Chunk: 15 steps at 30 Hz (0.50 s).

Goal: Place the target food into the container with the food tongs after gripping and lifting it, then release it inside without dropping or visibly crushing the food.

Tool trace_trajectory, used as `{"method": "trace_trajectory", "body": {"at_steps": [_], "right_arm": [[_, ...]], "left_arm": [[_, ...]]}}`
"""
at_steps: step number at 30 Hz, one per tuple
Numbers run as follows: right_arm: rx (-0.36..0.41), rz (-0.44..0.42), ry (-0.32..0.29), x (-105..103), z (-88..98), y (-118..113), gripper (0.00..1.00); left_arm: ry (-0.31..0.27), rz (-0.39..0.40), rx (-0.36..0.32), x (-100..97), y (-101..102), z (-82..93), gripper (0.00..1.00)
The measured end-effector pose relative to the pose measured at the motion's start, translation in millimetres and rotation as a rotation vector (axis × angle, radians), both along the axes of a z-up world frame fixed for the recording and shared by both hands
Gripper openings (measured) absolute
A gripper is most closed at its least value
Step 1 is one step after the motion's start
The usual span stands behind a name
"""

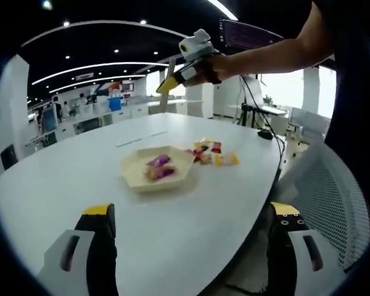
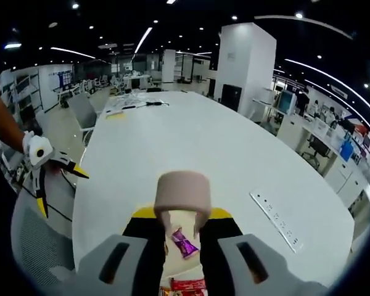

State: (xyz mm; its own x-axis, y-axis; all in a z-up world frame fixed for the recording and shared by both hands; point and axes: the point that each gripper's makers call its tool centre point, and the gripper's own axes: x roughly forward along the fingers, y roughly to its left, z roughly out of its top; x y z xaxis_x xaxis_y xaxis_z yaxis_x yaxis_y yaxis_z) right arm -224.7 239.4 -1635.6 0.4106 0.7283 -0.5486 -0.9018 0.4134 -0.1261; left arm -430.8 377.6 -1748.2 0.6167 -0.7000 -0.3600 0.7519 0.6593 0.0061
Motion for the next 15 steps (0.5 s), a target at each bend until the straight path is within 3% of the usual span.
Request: {"method": "trace_trajectory", "body": {"at_steps": [2,4,6,15], "right_arm": [[0.001,0.005,0.01,-2.3,1.4,-7.4,0.19],[0.013,0.01,0.01,-3.6,5.4,-12.7,0.19],[0.016,0.013,0.004,-4.8,7.7,-17.8,0.19],[0.043,0.014,-0.026,-22.5,9.3,-38.5,0.19]], "left_arm": [[0.018,0.025,0.025,1.2,2.1,-5.6,1.0],[0.028,-0.007,0.078,-1.2,-1.5,-15.5,1.0],[0.051,-0.036,0.088,-4.8,-4.9,-21.3,1.0],[0.024,-0.043,0.029,-8.3,-6.1,-7.1,0.99]]}}
